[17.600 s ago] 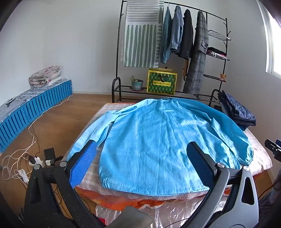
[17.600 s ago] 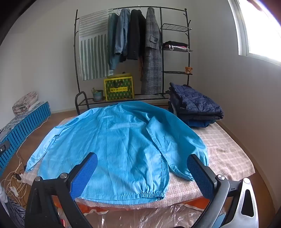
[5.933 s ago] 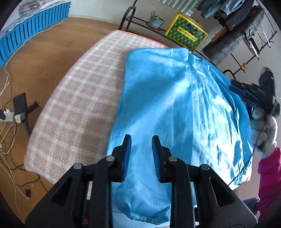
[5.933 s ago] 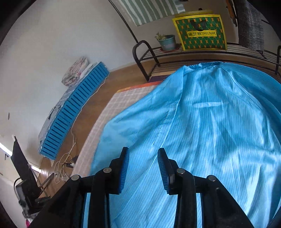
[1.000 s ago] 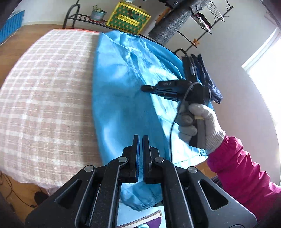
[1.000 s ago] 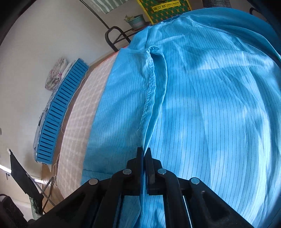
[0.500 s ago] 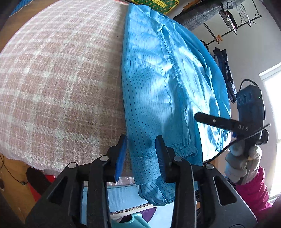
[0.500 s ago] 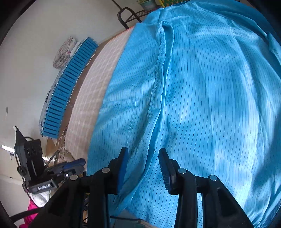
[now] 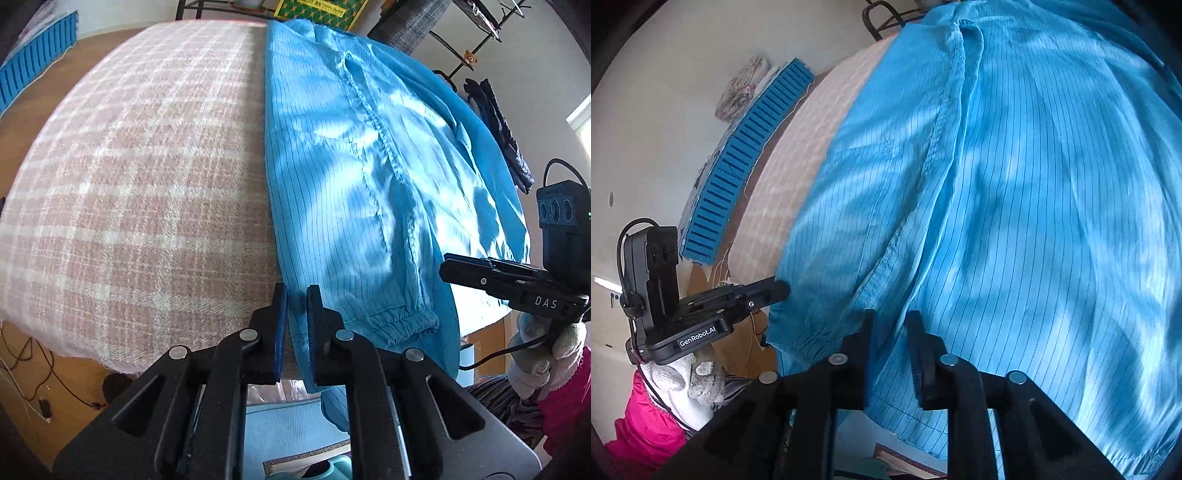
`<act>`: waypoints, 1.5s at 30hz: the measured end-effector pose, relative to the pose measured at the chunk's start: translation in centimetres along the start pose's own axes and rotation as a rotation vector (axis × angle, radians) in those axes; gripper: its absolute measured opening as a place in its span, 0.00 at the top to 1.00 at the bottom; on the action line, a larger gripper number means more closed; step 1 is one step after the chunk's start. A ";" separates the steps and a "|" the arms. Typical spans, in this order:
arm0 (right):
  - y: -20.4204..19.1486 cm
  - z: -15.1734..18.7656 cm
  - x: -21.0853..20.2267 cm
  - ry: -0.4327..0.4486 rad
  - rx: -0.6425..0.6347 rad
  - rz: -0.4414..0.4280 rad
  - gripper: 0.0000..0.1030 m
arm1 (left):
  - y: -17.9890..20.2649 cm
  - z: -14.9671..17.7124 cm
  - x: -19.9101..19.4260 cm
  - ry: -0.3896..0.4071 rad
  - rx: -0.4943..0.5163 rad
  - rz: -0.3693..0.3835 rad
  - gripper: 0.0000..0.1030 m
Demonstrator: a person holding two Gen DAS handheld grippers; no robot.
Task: Fold large clothes
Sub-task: 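Close the left tool on the coat's cuff edge and straighten it, then open both tools and lift them away from the coat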
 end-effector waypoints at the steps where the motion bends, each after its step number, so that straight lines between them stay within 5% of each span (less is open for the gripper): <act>1: -0.2 -0.2 -0.9 0.039 -0.032 0.023 0.65 | 0.1 -0.3 -0.9 0.026 0.005 0.000 0.93; 7: 1.1 -0.5 -6.0 0.219 -0.072 0.084 0.60 | 1.7 -2.4 -5.3 0.158 0.026 0.007 0.93; 12: 3.2 -0.7 -9.8 0.280 -0.051 0.111 0.58 | 4.5 -3.6 -6.5 0.189 0.062 0.033 0.87; 16: 4.1 -0.6 -12.7 0.329 -0.054 0.187 0.46 | 7.3 -4.4 -6.3 0.186 0.115 0.042 0.70; 18: 4.8 -0.8 -14.3 0.341 -0.053 0.239 0.33 | 8.8 -5.1 -6.2 0.201 0.152 0.036 0.62; 22: 6.1 -0.1 -17.5 0.387 -0.061 0.314 0.31 | 11.1 -6.1 -5.5 0.197 0.186 0.041 0.48; 31: 14.8 3.4 -24.9 0.482 0.124 0.450 0.29 | 14.8 -7.9 -2.8 0.202 0.214 0.075 0.48; 45: 27.8 7.2 -32.1 0.622 0.484 0.446 0.29 | 16.7 -8.0 0.2 0.140 0.238 0.097 0.48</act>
Point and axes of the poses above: each gripper's, at about its wrist camera, not at the fingertips, and x roughly the way its jaws point, y to its right, z to its underside, the point moved 9 cm from there along x, roughly the way its jaws point, and after that the axes turned 8 degrees about -z, right-handed, at the moved point
